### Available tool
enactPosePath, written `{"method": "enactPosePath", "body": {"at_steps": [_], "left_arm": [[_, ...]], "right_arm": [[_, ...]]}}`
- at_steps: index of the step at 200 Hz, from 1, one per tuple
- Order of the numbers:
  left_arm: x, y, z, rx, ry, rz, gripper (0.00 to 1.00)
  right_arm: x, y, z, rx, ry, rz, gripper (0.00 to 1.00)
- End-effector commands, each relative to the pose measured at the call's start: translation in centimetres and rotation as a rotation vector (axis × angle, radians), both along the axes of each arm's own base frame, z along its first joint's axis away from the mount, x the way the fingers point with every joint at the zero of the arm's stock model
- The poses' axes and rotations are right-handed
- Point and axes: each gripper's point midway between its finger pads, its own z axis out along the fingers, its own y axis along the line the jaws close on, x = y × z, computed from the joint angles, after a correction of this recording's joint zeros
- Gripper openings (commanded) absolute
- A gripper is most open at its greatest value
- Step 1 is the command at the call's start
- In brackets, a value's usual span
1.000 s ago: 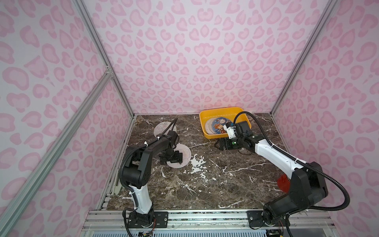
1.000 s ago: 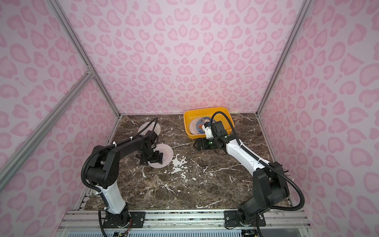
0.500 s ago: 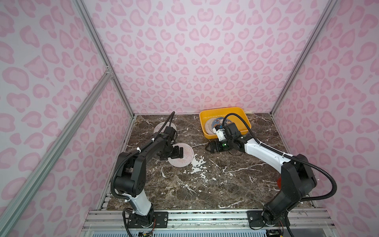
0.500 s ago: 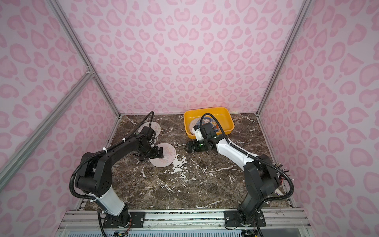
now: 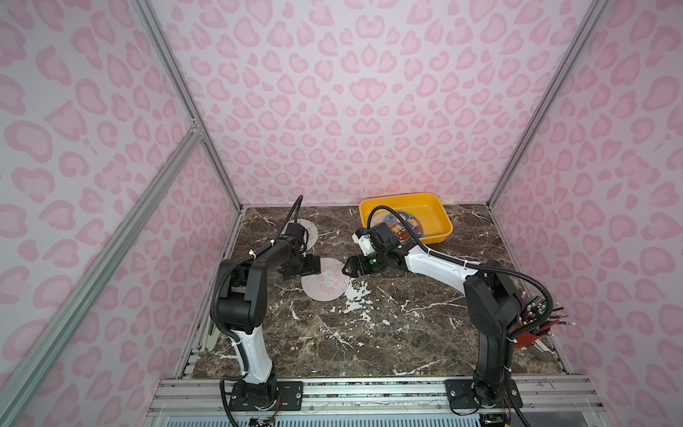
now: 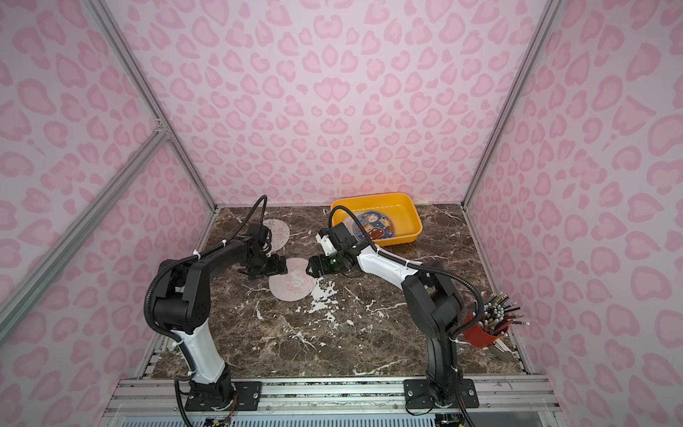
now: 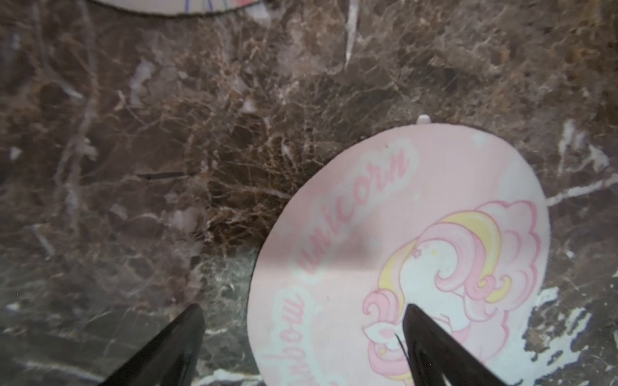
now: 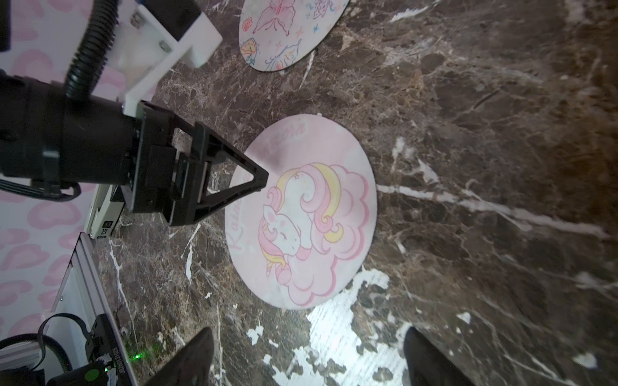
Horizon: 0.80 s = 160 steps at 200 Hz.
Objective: Put the coasters into the storage box
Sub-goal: Move the coaster to the center of the board.
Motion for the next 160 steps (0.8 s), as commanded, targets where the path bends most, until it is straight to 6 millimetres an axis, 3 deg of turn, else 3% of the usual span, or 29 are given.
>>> {"method": "enactPosePath", "body": {"at_steps": [1, 37, 89, 160], "left_arm": [[0.5, -0.5, -0.5, -0.025, -0.015, -0.004, 0.94], [0.0, -1.3, -1.4, -0.051, 0.011, -0.011, 0.92], [-2.0, -4.2, -2.5, -0.063, 0.061, -0.048, 0.91], [-3.3, -4.8, -2.4, -0.073, 0.083, -0.042, 0.89]], "right_arm": [[0.1, 0.8, -1.1, -0.002, 0.024, 0.001, 0.86], [0.3, 1.4, -3.7, -0.037, 0.065, 0.002, 0.82], [0.7, 1.1, -5.9, -0.089, 0.09, -0.019, 0.78], [1.1, 0.4, -8.1, -0.141, 0.116, -0.047, 0.67]]}}
